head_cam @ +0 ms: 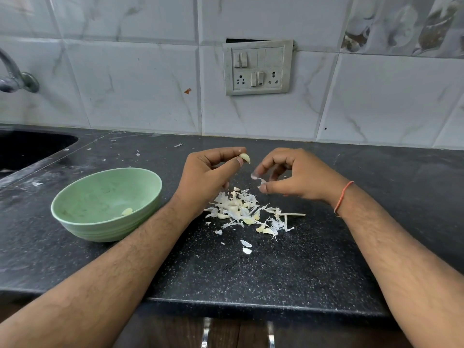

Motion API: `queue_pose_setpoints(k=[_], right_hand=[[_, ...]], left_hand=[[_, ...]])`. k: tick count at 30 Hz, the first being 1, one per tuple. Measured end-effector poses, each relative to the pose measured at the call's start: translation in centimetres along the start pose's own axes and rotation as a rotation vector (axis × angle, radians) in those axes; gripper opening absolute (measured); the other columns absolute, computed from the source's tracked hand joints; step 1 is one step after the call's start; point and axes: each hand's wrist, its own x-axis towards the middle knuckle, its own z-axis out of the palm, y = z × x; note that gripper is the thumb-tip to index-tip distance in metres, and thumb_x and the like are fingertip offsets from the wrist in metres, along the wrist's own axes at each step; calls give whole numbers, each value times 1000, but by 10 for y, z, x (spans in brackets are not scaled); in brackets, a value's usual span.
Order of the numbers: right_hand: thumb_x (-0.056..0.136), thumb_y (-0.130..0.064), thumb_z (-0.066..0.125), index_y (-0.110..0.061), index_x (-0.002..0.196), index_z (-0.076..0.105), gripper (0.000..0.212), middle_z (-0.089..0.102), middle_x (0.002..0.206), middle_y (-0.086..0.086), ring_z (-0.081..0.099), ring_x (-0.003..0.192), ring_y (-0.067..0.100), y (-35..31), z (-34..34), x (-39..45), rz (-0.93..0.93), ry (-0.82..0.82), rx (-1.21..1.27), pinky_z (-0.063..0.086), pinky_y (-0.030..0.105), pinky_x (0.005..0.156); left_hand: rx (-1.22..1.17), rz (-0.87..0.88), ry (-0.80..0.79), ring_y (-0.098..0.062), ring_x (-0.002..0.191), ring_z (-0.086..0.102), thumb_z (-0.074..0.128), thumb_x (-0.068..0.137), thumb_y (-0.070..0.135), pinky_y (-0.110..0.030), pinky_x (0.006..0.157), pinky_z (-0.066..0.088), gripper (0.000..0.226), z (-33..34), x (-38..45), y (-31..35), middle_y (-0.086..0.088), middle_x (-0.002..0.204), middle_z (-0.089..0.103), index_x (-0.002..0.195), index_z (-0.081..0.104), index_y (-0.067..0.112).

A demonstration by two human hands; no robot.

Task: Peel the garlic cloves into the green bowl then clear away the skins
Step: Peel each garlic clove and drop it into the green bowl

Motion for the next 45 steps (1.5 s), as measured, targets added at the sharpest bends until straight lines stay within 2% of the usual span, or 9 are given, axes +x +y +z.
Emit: queue_pose_setpoints(k=[5, 8, 13, 18, 24, 27, 31, 38, 45], right_hand=[[77, -36, 93, -31, 82, 79, 16, 78, 85, -5, 73, 78, 23, 0, 1, 1, -11, 50, 9, 62, 51, 81], [82, -40, 90, -26, 83, 79, 19, 76, 76, -2, 69, 67, 26, -1, 2, 0, 22, 41, 54, 62, 50, 69], [80, -31, 92, -32, 90, 74, 21, 77, 96, -10, 72, 82, 25, -3, 3, -4, -27, 87, 42, 59, 41, 76], [88, -35, 87, -21, 67, 69, 30, 74, 84, 0, 65, 73, 28, -3, 2, -7, -3, 233, 93, 57, 44, 67], [85, -32, 90, -26, 89, 84, 10, 79, 83, -2, 69, 72, 17, -13, 6, -16, 82, 173, 132, 66, 50, 69], [78, -27, 95, -21, 83, 77, 20, 77, 80, 1, 69, 71, 21, -15, 9, -18, 84, 233, 177, 64, 56, 72], [80, -13, 93, -16, 104, 72, 31, 81, 101, 5, 78, 89, 30, -27, 10, -22, 72, 253, 363, 65, 54, 83], [88, 3, 82, -14, 96, 55, 33, 77, 92, 12, 74, 82, 27, -63, 16, -25, 50, 392, 626, 64, 42, 71], [87, 1, 83, -18, 96, 49, 40, 79, 93, 10, 71, 80, 17, -109, 42, -4, 18, 317, 614, 54, 32, 57]], left_hand=[[-9, -15, -1, -21, 52, 48, 79, 96, 13, -21, 46, 42, 18, 0, -1, 1, 5, 66, 71, 113, 83, 16], [-8, -14, -2, -22, 53, 48, 79, 96, 14, -20, 46, 41, 18, 0, -1, 2, 3, 72, 75, 114, 83, 15], [19, -8, -5, -21, 53, 50, 82, 94, 18, -20, 47, 42, 19, -1, -2, 3, 4, 79, 78, 113, 83, 15], [31, -1, 1, -19, 52, 49, 82, 94, 19, -22, 48, 44, 19, -1, -4, 4, 0, 82, 80, 112, 83, 15], [105, 24, -4, -20, 53, 50, 83, 94, 24, -32, 56, 45, 17, -1, -9, 7, 8, 77, 78, 110, 84, 19], [200, 61, 11, -19, 50, 47, 83, 94, 28, -26, 54, 41, 15, 1, -15, 11, 19, 65, 71, 109, 85, 24], [300, 122, 45, -13, 47, 37, 82, 94, 34, -20, 48, 33, 16, 9, -22, 26, 27, 56, 63, 109, 84, 29], [394, 183, 81, 0, 45, 45, 82, 93, 36, -12, 52, 37, 13, 6, -30, 70, 24, 75, 75, 105, 85, 32], [598, 144, 80, 14, 56, 59, 84, 90, 36, -4, 59, 39, 9, -52, -43, 113, 19, 86, 79, 97, 84, 31]])
